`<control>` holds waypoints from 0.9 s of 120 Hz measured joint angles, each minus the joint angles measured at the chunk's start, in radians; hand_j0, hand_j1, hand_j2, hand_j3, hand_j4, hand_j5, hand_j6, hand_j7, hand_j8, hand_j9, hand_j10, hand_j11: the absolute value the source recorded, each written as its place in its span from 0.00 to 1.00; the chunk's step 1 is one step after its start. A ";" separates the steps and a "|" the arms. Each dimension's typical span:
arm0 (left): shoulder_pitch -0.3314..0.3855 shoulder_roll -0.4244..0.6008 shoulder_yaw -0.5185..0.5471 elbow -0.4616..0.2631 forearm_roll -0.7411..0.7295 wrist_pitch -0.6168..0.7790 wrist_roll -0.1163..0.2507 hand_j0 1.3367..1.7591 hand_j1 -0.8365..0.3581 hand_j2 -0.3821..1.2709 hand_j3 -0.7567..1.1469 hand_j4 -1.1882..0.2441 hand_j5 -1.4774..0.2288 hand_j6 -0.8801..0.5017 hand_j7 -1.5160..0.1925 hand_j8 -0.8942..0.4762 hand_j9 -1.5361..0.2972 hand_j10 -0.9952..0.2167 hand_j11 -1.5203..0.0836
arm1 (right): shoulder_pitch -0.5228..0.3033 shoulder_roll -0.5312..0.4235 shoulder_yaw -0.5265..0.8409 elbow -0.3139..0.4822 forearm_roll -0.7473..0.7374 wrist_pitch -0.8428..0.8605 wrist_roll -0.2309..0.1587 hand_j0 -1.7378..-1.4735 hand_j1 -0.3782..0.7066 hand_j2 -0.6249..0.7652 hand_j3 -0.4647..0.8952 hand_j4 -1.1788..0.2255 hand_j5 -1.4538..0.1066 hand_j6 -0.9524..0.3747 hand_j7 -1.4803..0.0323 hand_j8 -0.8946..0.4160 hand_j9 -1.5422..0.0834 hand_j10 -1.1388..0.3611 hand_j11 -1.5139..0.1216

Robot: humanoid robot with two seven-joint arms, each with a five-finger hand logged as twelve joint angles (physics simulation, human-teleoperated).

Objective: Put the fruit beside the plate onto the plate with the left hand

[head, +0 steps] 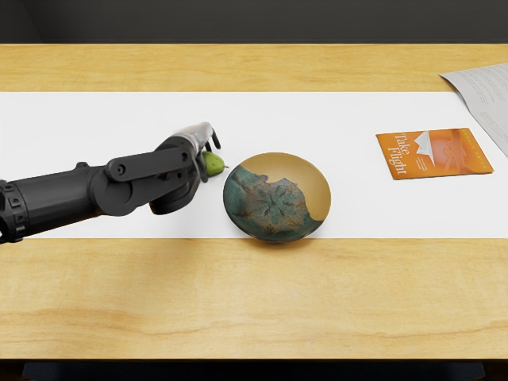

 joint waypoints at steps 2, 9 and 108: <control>0.000 0.000 0.000 0.000 0.000 0.000 0.000 0.76 0.53 0.33 0.40 0.49 0.49 0.28 0.51 0.30 0.49 0.42 0.55 | 0.000 0.000 0.000 0.000 0.000 0.000 0.000 0.30 0.04 0.45 0.34 0.83 0.92 0.71 0.97 0.67 0.94 0.75 0.91; 0.001 0.000 -0.001 0.000 0.000 -0.001 0.000 0.76 0.51 0.33 0.40 0.48 0.48 0.27 0.50 0.29 0.48 0.41 0.54 | 0.000 0.000 0.000 0.000 0.000 0.000 0.000 0.30 0.04 0.45 0.34 0.83 0.92 0.71 0.97 0.67 0.94 0.75 0.91; -0.015 0.149 -0.205 0.002 -0.089 -0.239 0.000 0.75 0.48 0.37 0.40 0.40 0.36 0.32 0.38 0.32 0.37 0.29 0.41 | 0.000 0.000 0.000 0.000 0.000 0.000 0.000 0.30 0.04 0.45 0.34 0.83 0.92 0.71 0.97 0.67 0.94 0.75 0.91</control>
